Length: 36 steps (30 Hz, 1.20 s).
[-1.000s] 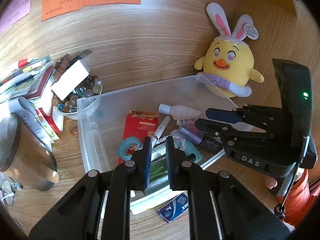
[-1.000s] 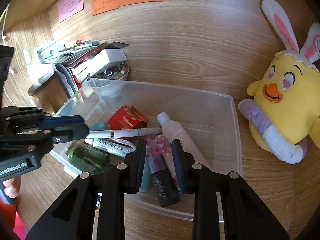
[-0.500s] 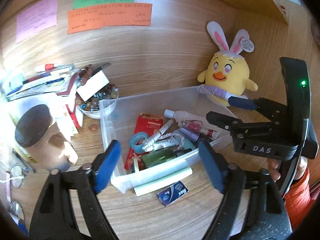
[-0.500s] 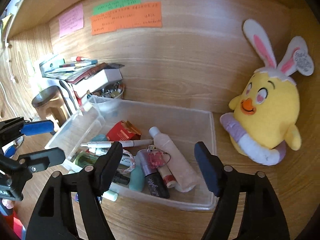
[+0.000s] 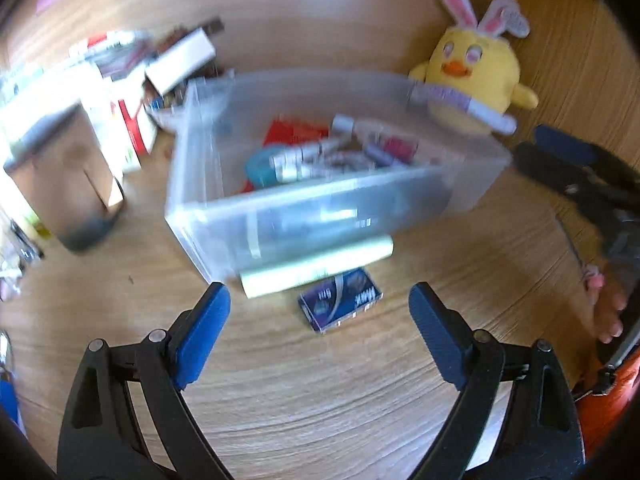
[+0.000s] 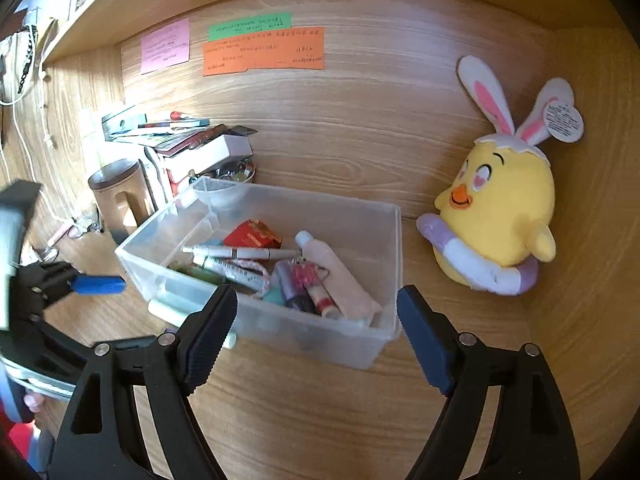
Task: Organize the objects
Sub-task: 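Withdraw both open grippers from the box toward the blue card box and green tube, then grasp the blue Max card box with the left gripper while the right gripper grasps the pale green tube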
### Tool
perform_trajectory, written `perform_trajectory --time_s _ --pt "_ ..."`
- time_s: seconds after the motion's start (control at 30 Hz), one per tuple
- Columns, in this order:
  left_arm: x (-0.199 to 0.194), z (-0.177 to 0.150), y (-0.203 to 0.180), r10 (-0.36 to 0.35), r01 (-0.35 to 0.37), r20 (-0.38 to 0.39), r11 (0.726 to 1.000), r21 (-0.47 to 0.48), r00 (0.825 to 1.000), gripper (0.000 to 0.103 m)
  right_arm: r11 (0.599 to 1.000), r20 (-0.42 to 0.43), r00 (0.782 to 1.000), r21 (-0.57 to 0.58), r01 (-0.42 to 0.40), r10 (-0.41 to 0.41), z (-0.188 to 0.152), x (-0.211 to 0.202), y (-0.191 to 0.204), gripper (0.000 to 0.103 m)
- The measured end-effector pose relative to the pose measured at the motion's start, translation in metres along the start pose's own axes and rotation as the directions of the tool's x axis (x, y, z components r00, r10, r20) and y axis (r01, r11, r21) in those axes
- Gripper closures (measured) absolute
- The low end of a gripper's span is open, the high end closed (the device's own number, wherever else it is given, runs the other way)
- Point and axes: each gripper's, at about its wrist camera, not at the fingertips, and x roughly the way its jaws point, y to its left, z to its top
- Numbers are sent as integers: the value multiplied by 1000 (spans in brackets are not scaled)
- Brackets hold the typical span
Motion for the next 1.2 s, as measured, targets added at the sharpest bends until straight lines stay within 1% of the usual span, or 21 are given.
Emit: perform_trajectory --time_s 0.13,0.27,0.33,0.4,0.43,0.47,0.53,0.57,0.63,0.77,0.9,1.03,1.07,1.13,1.17,1.2 --pt "18 -5 -6 5 -6 -54 1000 -14 999 11 1000 -5 1000 4 -18 19 -10 -6 -2 22" --pt "26 -4 -12 41 -41 -58 999 -8 997 11 999 -22 999 0 -32 32 -22 -7 0 22" --pt "30 -3 -14 50 -51 -62 999 -10 997 16 999 -32 999 -3 -37 37 -26 -6 2 22" --pt "31 -4 -16 68 -69 -53 998 -7 996 18 999 -46 998 -10 -42 42 -30 -3 3 22" --pt "30 -5 -17 75 -75 -45 997 -3 996 24 999 -52 998 -12 -46 45 -31 -2 4 22" --pt "29 -8 -18 85 -85 -37 996 10 996 27 999 -58 997 -15 -50 50 -32 -1 5 22" --pt "26 -10 -17 90 -89 -27 995 31 996 41 998 -67 996 -20 -62 61 -34 1 8 22" --pt "25 -11 -15 90 -89 -23 995 35 996 44 997 -71 995 -25 -72 71 -34 2 10 22" --pt "21 -14 -11 76 -75 -18 997 36 997 54 995 -85 992 -34 -92 89 -35 6 14 22" --pt "11 -18 4 27 -27 -20 1000 10 999 54 989 -136 982 -58 -139 130 -37 20 26 22" --pt "1 -27 19 13 -13 -15 1000 13 1000 54 976 -203 964 -97 -195 173 -41 39 46 22" --pt "-13 -40 37 6 -6 -13 1000 23 1000 54 962 -257 950 -158 -224 179 -41 56 69 25" --pt "-14 -41 40 7 -7 -13 1000 26 1000 54 958 -265 949 -179 -223 171 -40 60 75 27" --pt "-19 -46 48 6 -6 -13 999 32 1000 54 952 -277 948 -215 -219 156 -38 66 85 36" --pt "-20 -47 51 2 -2 -12 999 34 1000 54 948 -283 947 -226 -222 154 -37 69 90 38" --pt "-21 -48 53 -1 1 -12 999 35 1000 54 946 -290 945 -234 -226 154 -35 73 94 41"
